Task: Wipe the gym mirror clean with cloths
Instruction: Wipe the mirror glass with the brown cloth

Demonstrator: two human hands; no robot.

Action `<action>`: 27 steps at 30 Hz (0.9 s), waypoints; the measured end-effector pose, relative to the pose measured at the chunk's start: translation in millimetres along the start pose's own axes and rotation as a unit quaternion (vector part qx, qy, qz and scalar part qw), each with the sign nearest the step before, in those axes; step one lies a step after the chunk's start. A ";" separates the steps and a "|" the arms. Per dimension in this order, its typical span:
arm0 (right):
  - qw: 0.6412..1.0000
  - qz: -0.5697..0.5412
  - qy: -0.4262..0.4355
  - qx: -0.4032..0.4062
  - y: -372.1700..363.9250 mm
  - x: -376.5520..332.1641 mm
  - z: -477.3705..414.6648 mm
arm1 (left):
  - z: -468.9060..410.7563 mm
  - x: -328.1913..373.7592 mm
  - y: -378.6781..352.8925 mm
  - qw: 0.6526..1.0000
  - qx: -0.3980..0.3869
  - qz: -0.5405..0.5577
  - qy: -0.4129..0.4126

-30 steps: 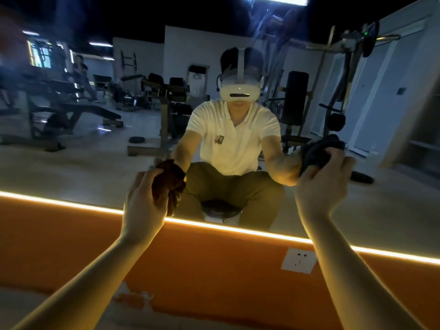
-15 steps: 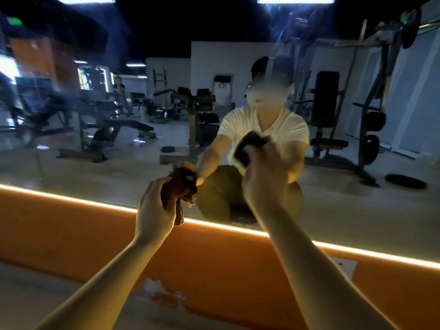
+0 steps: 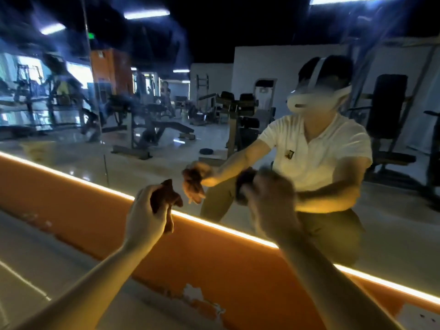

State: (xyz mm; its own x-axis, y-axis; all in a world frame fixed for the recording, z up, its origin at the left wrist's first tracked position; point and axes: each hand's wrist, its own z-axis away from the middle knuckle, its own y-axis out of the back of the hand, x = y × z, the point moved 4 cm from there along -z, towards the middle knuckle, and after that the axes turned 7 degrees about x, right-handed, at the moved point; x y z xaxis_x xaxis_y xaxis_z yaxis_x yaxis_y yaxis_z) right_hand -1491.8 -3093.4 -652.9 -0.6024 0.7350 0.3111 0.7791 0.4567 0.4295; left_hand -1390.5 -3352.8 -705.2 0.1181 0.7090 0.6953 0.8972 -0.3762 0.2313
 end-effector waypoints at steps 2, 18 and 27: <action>0.985 0.000 -0.130 0.110 16.8 25.8 -30.2 | -15.4 -11.8 -0.1 1.000 0.006 -0.004 0.001; 0.993 0.020 -0.051 0.105 -31.0 -3.0 11.6 | -49.6 -7.0 -38.5 0.998 0.005 0.051 -0.043; 0.996 0.043 -0.036 0.075 -13.0 15.6 30.2 | -48.8 -9.5 -43.0 0.997 0.005 0.079 -0.023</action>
State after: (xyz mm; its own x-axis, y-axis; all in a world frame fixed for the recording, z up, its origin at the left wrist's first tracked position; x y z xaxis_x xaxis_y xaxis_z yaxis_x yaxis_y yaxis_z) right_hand -1506.1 -3072.7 -679.3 -0.5219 0.8068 0.2770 0.8480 0.4554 0.2713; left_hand -1451.0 -3372.4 -688.5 0.2781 0.6685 0.6898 0.8701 -0.4795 0.1140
